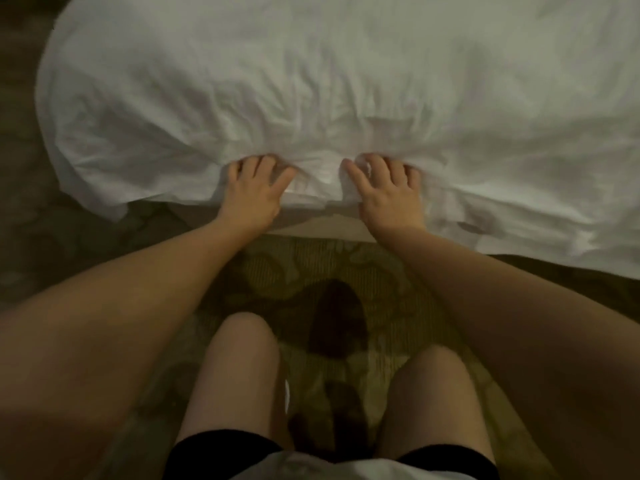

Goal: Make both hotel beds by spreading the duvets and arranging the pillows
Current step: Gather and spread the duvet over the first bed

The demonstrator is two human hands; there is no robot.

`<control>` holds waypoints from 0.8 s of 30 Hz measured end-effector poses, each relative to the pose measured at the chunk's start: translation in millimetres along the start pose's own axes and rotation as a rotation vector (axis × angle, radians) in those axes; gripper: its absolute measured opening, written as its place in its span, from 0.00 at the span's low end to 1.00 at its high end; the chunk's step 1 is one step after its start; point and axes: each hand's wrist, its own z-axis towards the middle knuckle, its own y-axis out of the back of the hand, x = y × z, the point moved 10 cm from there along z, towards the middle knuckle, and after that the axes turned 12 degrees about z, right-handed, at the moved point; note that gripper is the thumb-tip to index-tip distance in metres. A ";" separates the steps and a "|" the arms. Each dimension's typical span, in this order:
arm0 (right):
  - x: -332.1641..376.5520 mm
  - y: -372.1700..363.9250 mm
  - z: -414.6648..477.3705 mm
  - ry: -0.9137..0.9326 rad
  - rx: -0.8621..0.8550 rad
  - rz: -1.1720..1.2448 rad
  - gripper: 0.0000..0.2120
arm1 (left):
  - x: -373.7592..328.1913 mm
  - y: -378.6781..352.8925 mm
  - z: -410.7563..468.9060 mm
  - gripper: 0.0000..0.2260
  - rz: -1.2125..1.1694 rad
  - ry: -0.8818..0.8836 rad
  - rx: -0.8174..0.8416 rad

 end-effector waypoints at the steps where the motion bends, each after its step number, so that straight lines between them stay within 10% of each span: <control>1: -2.2 -0.2 6.8 0.041 -0.098 -0.026 0.33 | 0.4 -9.2 3.8 0.21 -0.005 0.018 -0.047; 10: 0.6 -17.7 12.8 0.253 -0.661 -0.048 0.26 | 2.0 -34.1 15.2 0.15 0.053 0.097 -0.470; 24: 43.9 -8.8 -11.7 0.353 -0.546 0.075 0.05 | -25.6 -16.3 -48.0 0.11 -0.099 -0.201 -0.391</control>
